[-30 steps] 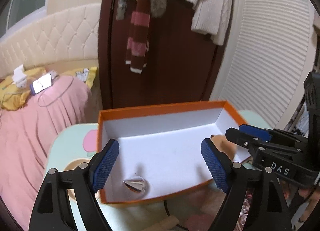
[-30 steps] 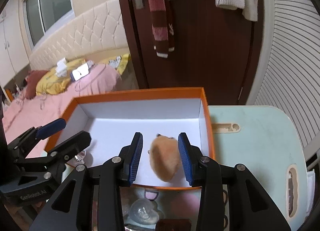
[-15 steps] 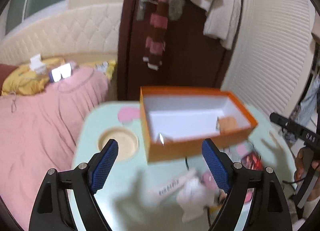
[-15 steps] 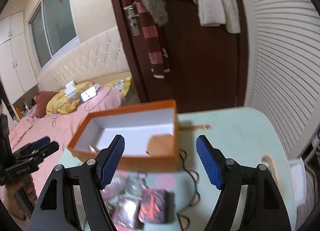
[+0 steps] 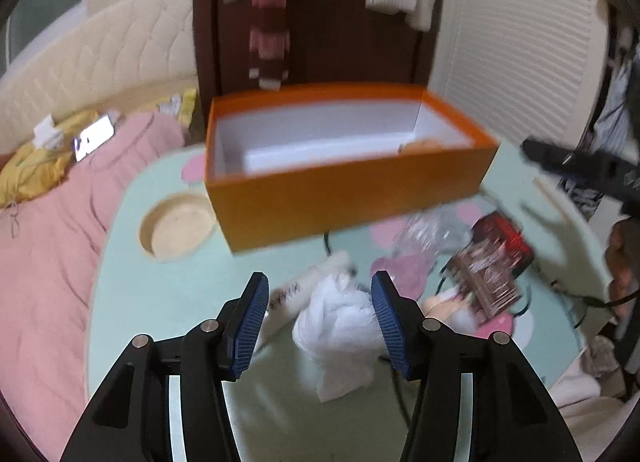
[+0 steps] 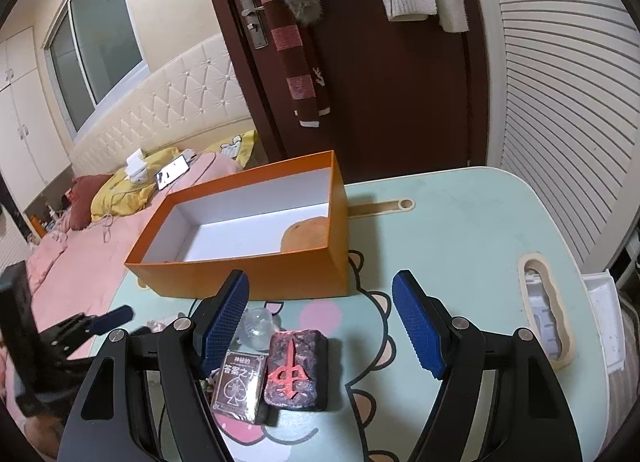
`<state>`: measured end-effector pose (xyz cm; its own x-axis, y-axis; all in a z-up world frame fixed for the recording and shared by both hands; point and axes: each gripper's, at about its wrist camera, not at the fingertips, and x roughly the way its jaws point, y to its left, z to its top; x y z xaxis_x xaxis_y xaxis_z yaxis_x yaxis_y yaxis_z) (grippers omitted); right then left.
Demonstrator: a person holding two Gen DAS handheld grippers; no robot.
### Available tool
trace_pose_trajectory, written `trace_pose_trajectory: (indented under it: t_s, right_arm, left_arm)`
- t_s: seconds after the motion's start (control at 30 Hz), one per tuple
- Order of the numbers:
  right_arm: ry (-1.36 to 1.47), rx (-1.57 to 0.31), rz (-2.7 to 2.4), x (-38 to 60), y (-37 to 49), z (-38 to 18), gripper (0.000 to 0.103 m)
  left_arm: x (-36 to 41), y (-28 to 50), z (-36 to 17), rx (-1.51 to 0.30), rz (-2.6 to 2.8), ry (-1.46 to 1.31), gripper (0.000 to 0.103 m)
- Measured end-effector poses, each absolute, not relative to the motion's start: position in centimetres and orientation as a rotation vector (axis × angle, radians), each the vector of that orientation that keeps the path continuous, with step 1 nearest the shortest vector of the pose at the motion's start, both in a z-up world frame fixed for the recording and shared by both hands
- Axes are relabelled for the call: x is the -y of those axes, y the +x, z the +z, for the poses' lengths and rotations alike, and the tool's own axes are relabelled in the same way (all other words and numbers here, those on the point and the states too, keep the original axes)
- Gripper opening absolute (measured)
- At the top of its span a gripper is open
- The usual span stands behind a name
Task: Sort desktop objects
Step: 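Grasp the white tissue bundle with left tool while right tool returns over the table, then grasp the red-black patterned box with right tool while left tool holds the tissue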
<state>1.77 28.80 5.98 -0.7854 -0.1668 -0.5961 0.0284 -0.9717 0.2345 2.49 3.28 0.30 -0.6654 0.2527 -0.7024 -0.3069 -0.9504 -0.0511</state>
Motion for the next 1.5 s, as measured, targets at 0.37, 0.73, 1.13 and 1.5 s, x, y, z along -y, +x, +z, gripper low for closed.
trace_pose_trajectory:
  t_s: [0.37, 0.73, 1.13, 1.5]
  right_arm:
    - [1.010, 0.320, -2.843, -28.7, 1.9, 5.6, 0.075]
    - [1.020, 0.320, -2.856, -29.4, 2.3, 5.6, 0.075]
    - [1.128, 0.263, -2.855, -29.3, 2.5, 3.4, 0.075]
    - [1.209, 0.092, -2.774, -26.0, 2.2, 0.8, 0.075]
  left_arm:
    - [-3.7, 3.6, 0.4, -0.158, 2.577, -1.053, 0.023]
    - [-2.3, 5.7, 0.6, -0.085, 2.540, -1.072, 0.023]
    - [-3.0, 6.0, -1.6, -0.199, 2.566, -1.098, 0.047]
    - [-2.5, 6.1, -1.6, -0.176, 2.570, -1.095, 0.037]
